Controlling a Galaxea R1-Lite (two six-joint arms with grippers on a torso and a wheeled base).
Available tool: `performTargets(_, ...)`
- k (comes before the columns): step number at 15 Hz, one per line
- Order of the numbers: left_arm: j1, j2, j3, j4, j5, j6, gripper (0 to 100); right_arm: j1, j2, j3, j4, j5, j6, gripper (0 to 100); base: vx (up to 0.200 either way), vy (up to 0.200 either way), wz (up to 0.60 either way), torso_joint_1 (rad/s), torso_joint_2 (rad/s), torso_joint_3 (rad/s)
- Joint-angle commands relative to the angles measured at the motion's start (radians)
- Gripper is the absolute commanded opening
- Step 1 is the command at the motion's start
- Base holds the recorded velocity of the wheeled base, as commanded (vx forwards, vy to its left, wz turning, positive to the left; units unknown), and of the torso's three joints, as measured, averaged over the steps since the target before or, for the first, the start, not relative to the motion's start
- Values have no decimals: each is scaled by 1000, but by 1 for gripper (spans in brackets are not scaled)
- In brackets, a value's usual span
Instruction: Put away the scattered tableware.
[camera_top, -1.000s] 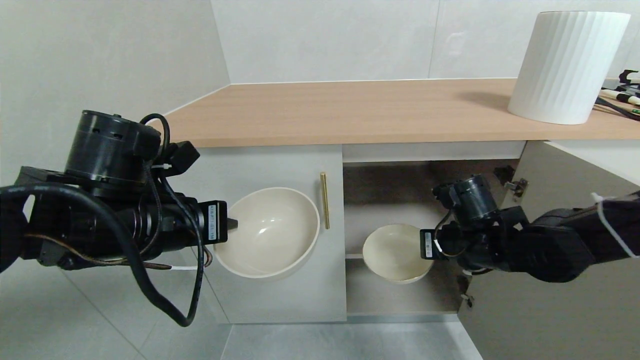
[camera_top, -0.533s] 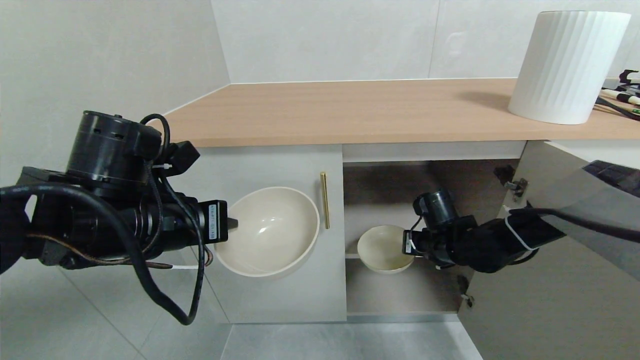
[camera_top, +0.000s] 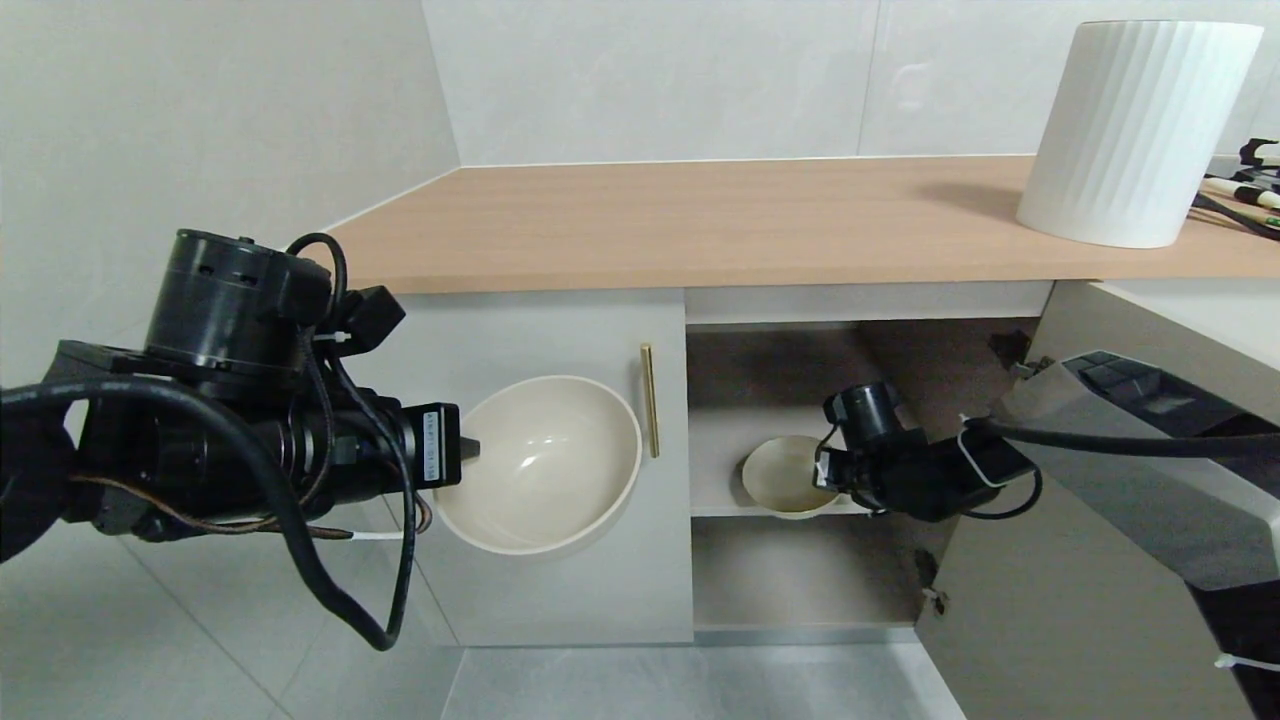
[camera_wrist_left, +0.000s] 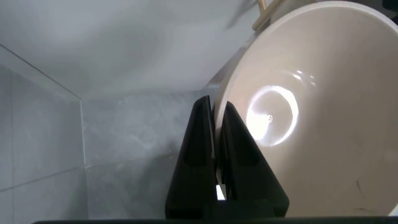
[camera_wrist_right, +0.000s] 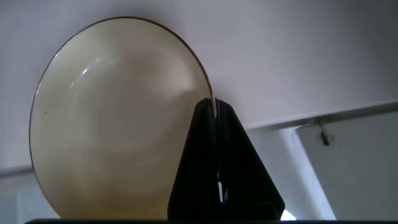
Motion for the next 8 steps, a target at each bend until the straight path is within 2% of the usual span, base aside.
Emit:
performTargets(1,0,1,0,0,0,0,0,-20,50,-46,0,-22,4,0,0,0,0,0,0,0)
performTargets(8,0,1,0,0,0,-1,0,-37,117,-150,0,-54,16,0,0,0,0,0,0,0)
